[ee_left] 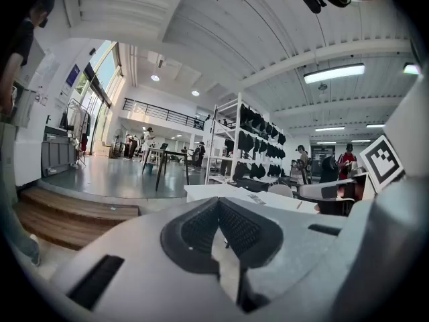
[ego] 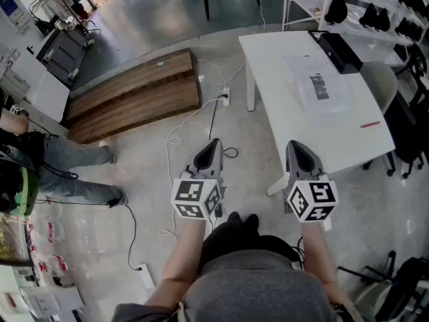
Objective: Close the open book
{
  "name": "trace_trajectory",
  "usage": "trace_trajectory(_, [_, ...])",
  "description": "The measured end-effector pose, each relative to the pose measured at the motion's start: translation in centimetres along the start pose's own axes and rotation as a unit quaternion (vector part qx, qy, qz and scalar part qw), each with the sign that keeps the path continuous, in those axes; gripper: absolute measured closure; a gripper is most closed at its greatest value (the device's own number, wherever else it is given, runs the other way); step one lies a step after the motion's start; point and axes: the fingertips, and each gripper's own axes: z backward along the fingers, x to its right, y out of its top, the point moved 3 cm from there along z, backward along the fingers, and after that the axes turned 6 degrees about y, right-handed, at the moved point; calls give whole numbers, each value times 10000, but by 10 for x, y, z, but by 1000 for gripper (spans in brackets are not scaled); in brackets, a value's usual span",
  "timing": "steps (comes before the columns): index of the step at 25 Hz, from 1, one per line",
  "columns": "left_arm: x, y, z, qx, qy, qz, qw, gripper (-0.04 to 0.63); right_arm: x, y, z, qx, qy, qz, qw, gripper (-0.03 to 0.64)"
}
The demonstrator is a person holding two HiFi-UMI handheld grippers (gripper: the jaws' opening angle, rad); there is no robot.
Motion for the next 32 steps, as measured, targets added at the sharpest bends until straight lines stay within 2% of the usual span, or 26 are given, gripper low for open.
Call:
trace_trajectory(9, [4, -5, 7, -19, 60, 9, 10000, 589, 1, -2, 7, 42, 92, -107, 9999, 615])
trace_trajectory(16, [-1, -5, 12, -25, 156, 9, 9999, 589, 1, -2, 9, 64, 8, -81, 9999, 614])
trace_trajectory(18, [-3, -7, 12, -45, 187, 44, 9998, 589, 1, -4, 8, 15, 47, -105, 9999, 572])
trace_trajectory(25, [-14, -10, -4, -62, 212, 87, 9997, 589, 6, -6, -8, -95, 91, -145, 9998, 538])
trace_trajectory(32, [-44, -11, -38, -195, 225, 142, 9995, 589, 10, -3, -50, -269, 94, -205, 9994, 489])
